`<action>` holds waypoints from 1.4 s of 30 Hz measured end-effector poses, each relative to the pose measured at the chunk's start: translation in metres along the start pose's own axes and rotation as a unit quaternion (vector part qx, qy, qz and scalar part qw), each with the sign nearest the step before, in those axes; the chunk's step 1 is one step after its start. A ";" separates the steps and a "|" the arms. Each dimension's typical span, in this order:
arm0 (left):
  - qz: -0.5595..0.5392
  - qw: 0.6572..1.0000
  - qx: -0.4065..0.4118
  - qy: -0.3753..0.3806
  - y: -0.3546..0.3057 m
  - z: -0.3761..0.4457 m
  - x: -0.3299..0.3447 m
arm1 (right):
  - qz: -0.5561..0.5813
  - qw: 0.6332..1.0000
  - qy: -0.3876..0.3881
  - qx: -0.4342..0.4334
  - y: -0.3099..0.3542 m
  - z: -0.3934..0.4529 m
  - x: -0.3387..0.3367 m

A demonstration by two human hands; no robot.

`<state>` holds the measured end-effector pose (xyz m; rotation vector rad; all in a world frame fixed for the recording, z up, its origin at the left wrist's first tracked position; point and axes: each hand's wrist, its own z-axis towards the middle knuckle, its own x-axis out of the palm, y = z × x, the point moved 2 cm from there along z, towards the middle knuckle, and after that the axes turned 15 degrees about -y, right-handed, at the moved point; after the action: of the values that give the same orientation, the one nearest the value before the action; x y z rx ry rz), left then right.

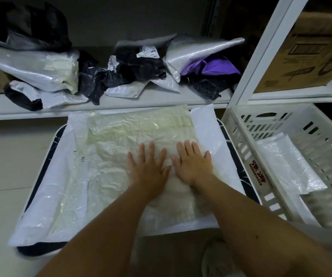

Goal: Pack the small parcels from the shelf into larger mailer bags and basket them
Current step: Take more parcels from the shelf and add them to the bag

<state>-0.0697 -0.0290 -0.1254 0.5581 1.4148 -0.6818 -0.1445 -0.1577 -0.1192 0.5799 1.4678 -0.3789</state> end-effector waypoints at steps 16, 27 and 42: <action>-0.009 0.985 -0.173 -0.012 0.077 -0.021 -0.021 | 0.012 0.998 -0.041 -0.046 0.065 -0.024 -0.002; 0.123 0.989 -0.077 0.038 0.090 -0.013 -0.040 | -0.053 0.997 -0.011 -0.063 0.073 -0.031 0.002; -0.036 0.995 -0.029 -0.088 0.181 0.064 -0.107 | 0.050 0.912 -0.394 -0.098 0.158 0.102 -0.113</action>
<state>0.1016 0.0610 -0.0223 0.3931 1.2895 -0.7286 0.0197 -0.1006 0.0145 0.2778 0.6793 -0.3244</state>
